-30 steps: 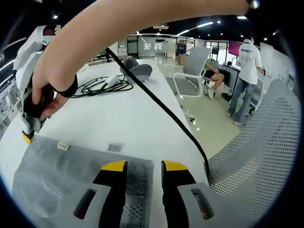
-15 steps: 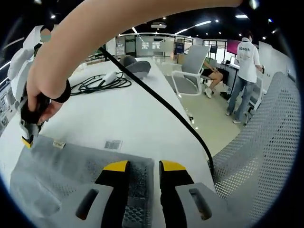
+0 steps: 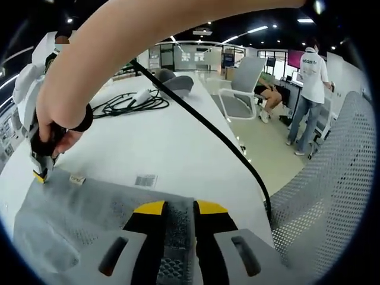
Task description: Fold the towel on the table until its edges align and the towel forms a compact rectangular stack.
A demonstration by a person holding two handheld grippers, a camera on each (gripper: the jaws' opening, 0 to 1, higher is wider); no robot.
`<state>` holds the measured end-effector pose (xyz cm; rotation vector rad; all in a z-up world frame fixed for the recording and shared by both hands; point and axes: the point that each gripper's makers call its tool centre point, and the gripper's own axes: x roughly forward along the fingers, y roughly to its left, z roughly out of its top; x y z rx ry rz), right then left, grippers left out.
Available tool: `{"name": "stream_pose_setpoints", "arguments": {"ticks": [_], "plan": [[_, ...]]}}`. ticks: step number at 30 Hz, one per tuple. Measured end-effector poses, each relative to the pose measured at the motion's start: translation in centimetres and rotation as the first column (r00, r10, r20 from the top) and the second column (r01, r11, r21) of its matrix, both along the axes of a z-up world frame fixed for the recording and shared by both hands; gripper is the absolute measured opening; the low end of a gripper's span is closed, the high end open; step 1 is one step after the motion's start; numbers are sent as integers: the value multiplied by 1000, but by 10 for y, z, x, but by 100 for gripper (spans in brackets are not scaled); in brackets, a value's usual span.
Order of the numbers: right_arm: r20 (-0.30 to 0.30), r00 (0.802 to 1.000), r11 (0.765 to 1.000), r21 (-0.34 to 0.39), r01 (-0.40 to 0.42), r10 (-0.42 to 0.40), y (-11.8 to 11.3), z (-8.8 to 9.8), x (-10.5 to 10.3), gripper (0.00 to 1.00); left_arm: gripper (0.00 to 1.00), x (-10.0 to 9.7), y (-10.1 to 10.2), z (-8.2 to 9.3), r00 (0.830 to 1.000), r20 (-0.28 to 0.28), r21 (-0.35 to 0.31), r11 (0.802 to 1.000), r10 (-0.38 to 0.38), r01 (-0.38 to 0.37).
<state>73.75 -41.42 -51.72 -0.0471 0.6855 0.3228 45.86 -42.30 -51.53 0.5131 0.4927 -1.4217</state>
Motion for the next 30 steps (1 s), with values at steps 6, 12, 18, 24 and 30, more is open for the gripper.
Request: {"name": "stream_pose_setpoints", "arguments": {"ticks": [6,12,18,24,30], "plan": [[4,1000,1000,7,24,-24,-2,1,1,11,15,1,0,-1,1000,1,-7,1000,-2,2],[-9,1000,1000,-7,28,-28,-7,0,-2,0,10,4,1,0,1000,-6,-35,999,3,-4],[-7,1000,1000,0,16,-16,-2,1,-3,0,9,4,1,0,1000,2,-37,999,11,-10],[3,1000,1000,-4,7,-7,0,5,-7,0,8,4,2,0,1000,1,-35,999,24,-24],[14,1000,1000,-4,6,-6,-1,13,-8,0,7,4,8,2,995,-49,-22,996,85,-86]]}}
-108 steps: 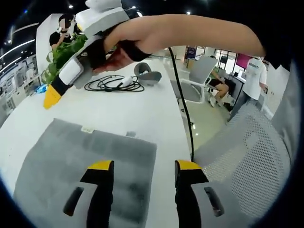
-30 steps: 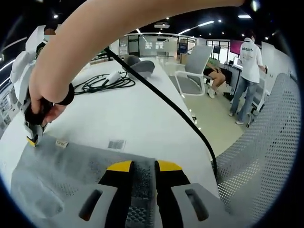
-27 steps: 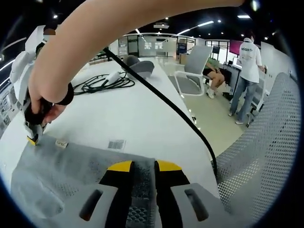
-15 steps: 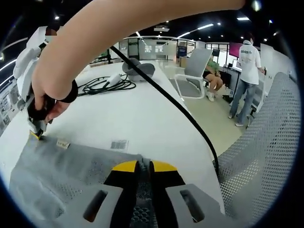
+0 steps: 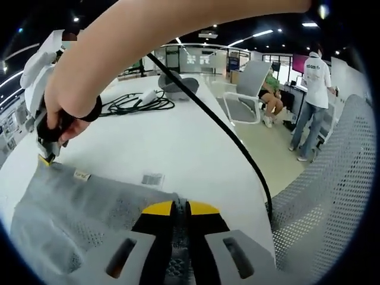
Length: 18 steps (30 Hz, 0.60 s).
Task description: Fold the towel on the table until its edges align and the towel forms a compact rectangular stack.
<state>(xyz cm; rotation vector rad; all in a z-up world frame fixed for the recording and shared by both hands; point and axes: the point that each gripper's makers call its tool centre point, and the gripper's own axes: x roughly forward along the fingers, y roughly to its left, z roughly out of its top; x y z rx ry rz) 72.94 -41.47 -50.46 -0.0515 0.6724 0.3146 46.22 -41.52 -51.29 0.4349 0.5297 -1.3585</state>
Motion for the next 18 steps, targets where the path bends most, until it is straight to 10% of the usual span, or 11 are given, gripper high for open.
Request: {"name": "stream_pose_setpoints", "arguments": {"ticks": [18], "plan": [[44,999,1000,8,12,-12,0,30,-2,0,7,0,-3,36,996,-55,-105,991,74,-80]]}}
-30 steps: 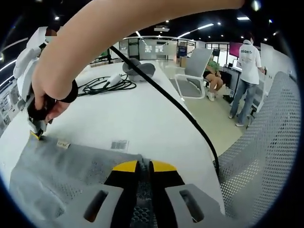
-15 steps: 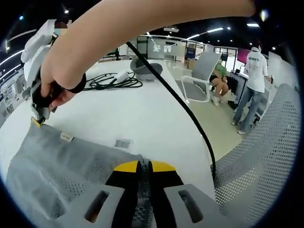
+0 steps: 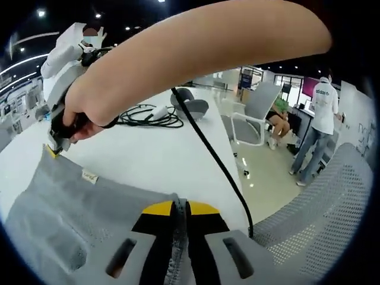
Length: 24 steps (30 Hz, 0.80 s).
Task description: Fold the towel on the table until its edges align and the towel forms a compact rectangular stack.
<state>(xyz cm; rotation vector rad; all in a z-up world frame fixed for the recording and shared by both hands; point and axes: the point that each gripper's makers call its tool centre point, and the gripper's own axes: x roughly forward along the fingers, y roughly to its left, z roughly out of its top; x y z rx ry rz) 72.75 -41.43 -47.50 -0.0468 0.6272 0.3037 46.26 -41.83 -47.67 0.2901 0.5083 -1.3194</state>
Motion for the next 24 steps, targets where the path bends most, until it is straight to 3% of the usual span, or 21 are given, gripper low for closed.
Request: {"name": "stream_pose_setpoints", "arguments": {"ticks": [3,4,5,9,16,24], "plan": [[13,1000,1000,-6,7,-7,-5,3,1,0,7,-1,-2,4,1000,-18,-17,1000,5,-6],[15,1000,1000,-9,9,-9,-6,3,1,0,7,-2,-3,7,998,-56,-35,999,21,-23],[16,1000,1000,-10,12,-12,-8,4,1,0,7,-2,-4,11,995,-90,-56,997,43,-49],[22,999,1000,-13,28,-28,-15,7,-2,0,7,2,-12,34,990,-128,-130,988,66,-82],[32,997,998,-2,70,-70,-38,12,-1,0,7,-3,-18,54,985,-161,-179,979,68,-97],[32,998,998,-13,62,-62,-37,15,-7,0,8,-7,-21,60,985,-165,-197,976,57,-89]]}}
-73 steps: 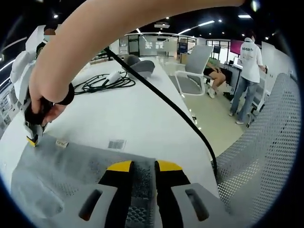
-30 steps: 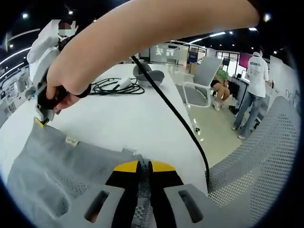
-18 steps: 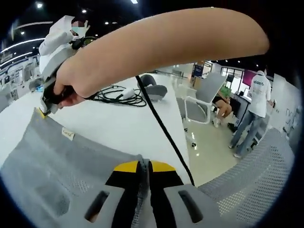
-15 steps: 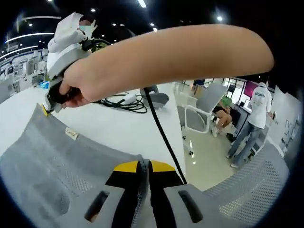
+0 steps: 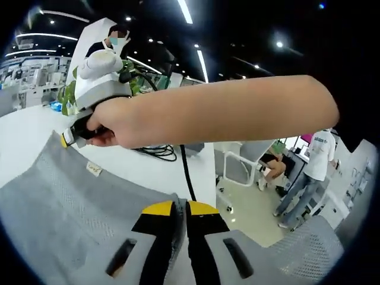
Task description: Fold the towel on the table until its edges align and the towel forms a compact rectangular stack.
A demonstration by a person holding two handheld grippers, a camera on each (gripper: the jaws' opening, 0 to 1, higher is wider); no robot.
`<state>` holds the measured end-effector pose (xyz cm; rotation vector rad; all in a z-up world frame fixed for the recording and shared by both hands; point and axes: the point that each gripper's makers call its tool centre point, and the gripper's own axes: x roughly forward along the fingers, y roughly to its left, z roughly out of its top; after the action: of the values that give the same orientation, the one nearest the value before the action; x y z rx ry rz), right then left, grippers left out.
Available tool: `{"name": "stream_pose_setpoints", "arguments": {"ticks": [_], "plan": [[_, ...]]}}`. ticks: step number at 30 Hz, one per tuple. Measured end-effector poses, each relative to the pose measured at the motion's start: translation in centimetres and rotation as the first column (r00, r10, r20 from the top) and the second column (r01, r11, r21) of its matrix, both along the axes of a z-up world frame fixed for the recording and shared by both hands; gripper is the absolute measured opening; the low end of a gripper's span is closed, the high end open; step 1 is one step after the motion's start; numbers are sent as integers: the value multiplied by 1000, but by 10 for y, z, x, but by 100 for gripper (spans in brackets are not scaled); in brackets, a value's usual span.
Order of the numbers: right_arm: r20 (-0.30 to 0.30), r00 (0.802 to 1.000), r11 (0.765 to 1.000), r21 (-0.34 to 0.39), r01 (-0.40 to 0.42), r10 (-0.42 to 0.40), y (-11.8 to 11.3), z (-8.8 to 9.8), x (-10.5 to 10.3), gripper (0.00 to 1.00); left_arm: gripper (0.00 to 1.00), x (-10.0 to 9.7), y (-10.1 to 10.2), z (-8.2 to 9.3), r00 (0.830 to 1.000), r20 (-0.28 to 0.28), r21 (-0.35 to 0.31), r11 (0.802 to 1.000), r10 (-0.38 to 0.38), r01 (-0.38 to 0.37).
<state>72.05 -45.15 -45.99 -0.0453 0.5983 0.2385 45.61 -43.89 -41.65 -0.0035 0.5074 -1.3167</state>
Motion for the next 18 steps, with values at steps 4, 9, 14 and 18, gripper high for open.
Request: {"name": "stream_pose_setpoints", "arguments": {"ticks": [4,9,14,18], "plan": [[1,1000,1000,15,14,-14,2,5,-1,0,8,0,4,1,1000,-4,7,1000,6,-6],[11,999,998,-40,-47,47,13,11,-4,0,8,1,12,5,1000,0,7,1000,16,-16],[28,999,999,7,-42,42,21,21,-2,0,8,2,24,16,999,29,11,1000,19,-19],[39,999,999,26,-38,37,26,29,-4,0,8,1,33,24,998,55,16,1000,19,-20]]}}
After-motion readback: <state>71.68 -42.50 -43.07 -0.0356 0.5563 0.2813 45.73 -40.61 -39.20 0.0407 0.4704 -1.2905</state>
